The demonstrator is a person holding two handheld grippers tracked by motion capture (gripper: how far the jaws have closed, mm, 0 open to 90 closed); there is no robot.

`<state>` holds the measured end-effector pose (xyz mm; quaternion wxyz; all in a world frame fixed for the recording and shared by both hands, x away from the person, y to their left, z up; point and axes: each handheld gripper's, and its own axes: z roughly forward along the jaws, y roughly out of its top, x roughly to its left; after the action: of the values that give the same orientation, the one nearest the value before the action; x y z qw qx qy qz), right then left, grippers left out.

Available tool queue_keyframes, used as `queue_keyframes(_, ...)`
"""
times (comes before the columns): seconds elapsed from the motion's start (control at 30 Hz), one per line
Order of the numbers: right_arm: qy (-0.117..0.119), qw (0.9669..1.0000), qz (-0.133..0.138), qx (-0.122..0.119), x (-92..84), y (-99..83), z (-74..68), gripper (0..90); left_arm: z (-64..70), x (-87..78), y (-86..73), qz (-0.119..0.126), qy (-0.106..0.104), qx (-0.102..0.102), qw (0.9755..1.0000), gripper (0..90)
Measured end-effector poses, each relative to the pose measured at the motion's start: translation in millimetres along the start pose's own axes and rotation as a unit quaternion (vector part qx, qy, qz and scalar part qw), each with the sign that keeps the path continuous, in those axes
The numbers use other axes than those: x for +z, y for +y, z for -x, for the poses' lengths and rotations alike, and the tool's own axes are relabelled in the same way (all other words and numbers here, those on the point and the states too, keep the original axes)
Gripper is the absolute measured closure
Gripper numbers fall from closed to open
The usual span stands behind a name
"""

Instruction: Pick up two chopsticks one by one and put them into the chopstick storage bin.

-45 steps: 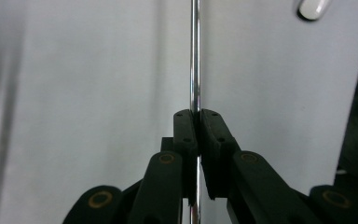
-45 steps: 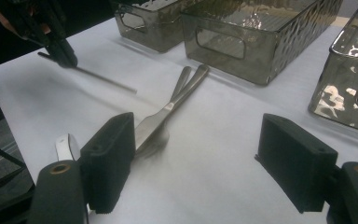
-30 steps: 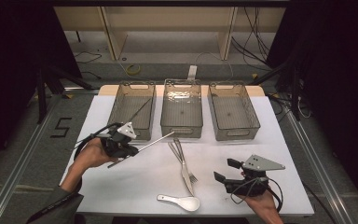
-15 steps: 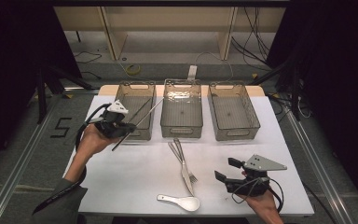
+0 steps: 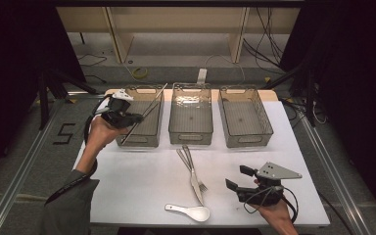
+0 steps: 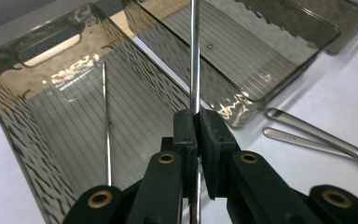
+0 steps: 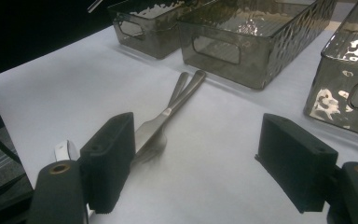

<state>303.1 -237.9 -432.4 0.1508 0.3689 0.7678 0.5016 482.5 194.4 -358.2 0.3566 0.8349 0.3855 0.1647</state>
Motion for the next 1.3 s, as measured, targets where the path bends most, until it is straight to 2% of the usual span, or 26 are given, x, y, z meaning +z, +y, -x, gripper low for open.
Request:
queue_keyframes(0.33,0.001,1.0,0.0,0.0,0.2,0.0,0.3,28.1,-18.7,-0.3,24.3,0.006,0.013,-0.023,0.9996,84.5)
queue_keyframes(0.6,0.003,1.0,0.0,0.0,0.4,0.0,0.2,28.2,-31.6,7.8,34.0,0.01,0.023,-0.038,0.999,84.5)
queue_keyframes(0.67,0.003,1.0,0.0,0.001,0.2,-0.1,0.3,28.2,-36.6,14.1,33.6,0.011,0.029,-0.045,0.9985,84.5)
queue_keyframes(0.93,0.005,1.0,0.0,0.0,0.7,-0.2,0.2,28.2,-47.7,28.7,26.5,0.006,0.048,-0.049,0.9976,84.5)
queue_keyframes(1.3,0.005,1.0,-0.002,0.002,1.2,-0.4,0.1,28.2,-52.2,42.8,11.0,0.008,0.064,-0.046,0.9969,84.5)
